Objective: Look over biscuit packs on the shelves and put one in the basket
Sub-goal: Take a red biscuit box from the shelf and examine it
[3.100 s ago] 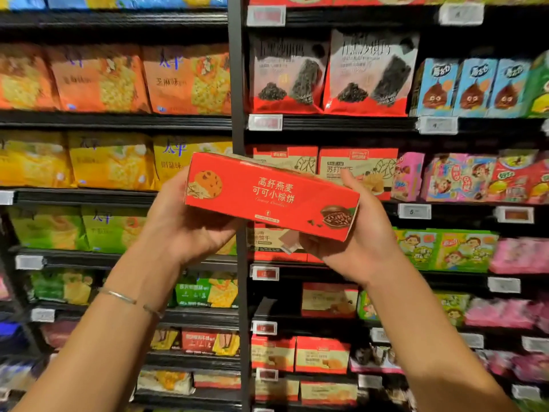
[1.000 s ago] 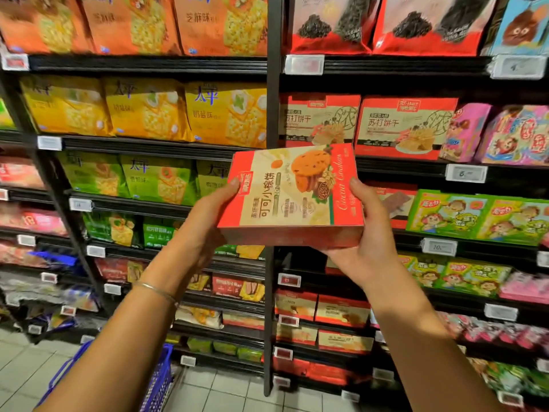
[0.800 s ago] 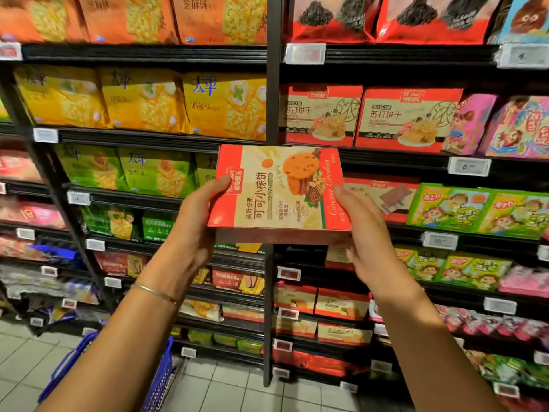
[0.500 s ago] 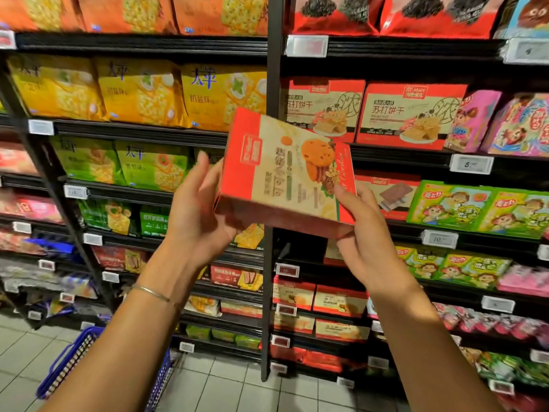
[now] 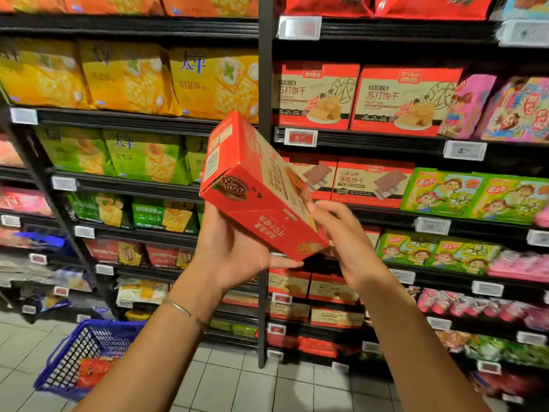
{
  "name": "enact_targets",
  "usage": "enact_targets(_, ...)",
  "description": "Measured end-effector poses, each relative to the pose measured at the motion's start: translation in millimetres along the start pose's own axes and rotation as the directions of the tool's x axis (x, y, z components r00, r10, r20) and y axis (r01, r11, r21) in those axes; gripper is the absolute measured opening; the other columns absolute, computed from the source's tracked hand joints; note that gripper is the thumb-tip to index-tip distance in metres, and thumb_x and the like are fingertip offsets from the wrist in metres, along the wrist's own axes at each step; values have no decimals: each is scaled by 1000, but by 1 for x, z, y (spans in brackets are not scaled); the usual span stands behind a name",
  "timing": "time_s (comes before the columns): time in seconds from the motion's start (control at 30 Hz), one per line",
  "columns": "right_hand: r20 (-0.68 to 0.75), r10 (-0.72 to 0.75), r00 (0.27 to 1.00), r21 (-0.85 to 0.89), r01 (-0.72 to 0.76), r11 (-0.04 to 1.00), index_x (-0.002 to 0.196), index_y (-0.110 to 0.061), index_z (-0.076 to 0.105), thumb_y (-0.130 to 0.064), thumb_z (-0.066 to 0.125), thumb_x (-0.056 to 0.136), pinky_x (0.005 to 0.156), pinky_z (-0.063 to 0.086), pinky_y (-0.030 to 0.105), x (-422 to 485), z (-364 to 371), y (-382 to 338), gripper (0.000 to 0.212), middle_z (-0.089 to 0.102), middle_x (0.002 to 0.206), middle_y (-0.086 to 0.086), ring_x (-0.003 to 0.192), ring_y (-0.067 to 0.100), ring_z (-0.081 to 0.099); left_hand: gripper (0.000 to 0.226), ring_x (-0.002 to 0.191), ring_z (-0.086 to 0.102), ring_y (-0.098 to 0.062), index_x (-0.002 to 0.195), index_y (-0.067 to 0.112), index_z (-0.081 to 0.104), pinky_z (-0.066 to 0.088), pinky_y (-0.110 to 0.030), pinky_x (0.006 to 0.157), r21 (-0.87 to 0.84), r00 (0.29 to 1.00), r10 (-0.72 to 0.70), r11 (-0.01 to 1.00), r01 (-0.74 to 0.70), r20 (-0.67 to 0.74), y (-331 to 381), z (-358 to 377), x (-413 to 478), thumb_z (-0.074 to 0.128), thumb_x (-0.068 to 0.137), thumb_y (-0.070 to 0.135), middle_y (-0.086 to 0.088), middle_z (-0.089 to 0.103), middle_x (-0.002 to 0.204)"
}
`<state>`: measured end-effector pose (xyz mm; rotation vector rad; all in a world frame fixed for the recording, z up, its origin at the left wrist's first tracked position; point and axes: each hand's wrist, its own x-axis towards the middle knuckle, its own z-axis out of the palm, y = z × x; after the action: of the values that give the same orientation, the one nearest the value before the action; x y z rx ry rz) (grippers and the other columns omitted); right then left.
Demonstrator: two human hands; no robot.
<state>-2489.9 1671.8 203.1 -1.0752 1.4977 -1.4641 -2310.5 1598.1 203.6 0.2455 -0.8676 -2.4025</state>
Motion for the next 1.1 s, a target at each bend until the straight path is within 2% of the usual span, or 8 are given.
enact_targets(0.17, 96, -240, 966, 137, 226, 964, 128, -40, 68, -68, 52, 97, 104, 49, 45, -12, 0, -18, 44, 71, 126, -17, 120, 2, 65, 78, 100, 78, -16, 126, 41, 68, 63, -51, 78, 551, 845, 362, 828, -98, -393, -13, 19, 5, 59, 70, 94, 9, 80, 112)
enact_targets(0.27, 325, -193, 926, 356, 70, 932, 143, -31, 59, -79, 42, 94, 104, 46, 56, -19, -12, -20, 70, 67, 140, 2, 130, 23, 64, 76, 92, 79, -13, 125, 30, 64, 65, -37, 68, 647, 707, 529, 751, -134, -468, -26, 13, 8, 82, 62, 69, 9, 80, 106)
enact_targets(0.37, 224, -54, 973, 242, -2, 970, 138, -23, 59, -64, 73, 81, 97, 57, 57, -14, -12, -9, 72, 74, 128, 3, 123, 26, 69, 70, 107, 74, -12, 122, 28, 70, 60, -37, 93, 754, 614, 624, 653, -71, -483, -31, -4, 10, 93, 63, 60, 9, 77, 115)
enact_targets(0.47, 110, 97, 989, 412, -135, 901, 133, -19, 64, -50, 76, 79, 90, 60, 60, -7, -17, 7, 64, 75, 124, 8, 119, 31, 70, 56, 101, 73, -4, 129, 24, 71, 59, -20, 76, 805, 570, 691, 587, -85, -444, -29, -23, 8, 91, 78, 33, 9, 73, 119)
enact_targets(0.57, 147, 123, 981, 522, -182, 833, 126, -22, 72, -48, 63, 97, 82, 62, 60, -5, -26, 19, 40, 74, 126, 11, 114, 32, 73, 50, 74, 77, -10, 135, 21, 64, 60, -30, 55, 623, 673, 470, 782, -18, -571, -13, -34, 0, 80, 89, 29, -1, 77, 112)
enact_targets(0.7, 234, 222, 947, 429, -305, 850, 134, -22, 66, -56, 64, 93, 80, 63, 55, 1, -32, 27, 53, 74, 127, 10, 112, 31, 74, 38, 61, 74, -26, 112, 13, 72, 60, -36, 49, 268, 784, -10, 937, 225, -621, 5, -36, -13, 71, 76, 27, -10, 79, 86)
enact_targets(0.9, 349, 215, 912, 319, -331, 888, 135, -25, 66, -61, 67, 86, 77, 65, 46, 4, -45, 36, 60, 72, 132, 6, 117, 28, 72, 26, 54, 71, -25, 114, 18, 71, 52, -31, 38, 244, 800, -37, 943, 226, -599, 5, -49, -17, 65, 96, 37, -10, 75, 80)
enact_targets(1.1, 435, 69, 898, 307, -220, 926, 146, -16, 52, -9, 64, 85, 103, 53, 52, 11, -68, 61, 63, 65, 141, 15, 132, 37, 60, 78, 113, 71, -42, 135, 5, 60, 59, -58, 95, 653, 885, 256, 755, 68, -388, -4, -57, -23, 84, 62, -3, -22, 73, 125)
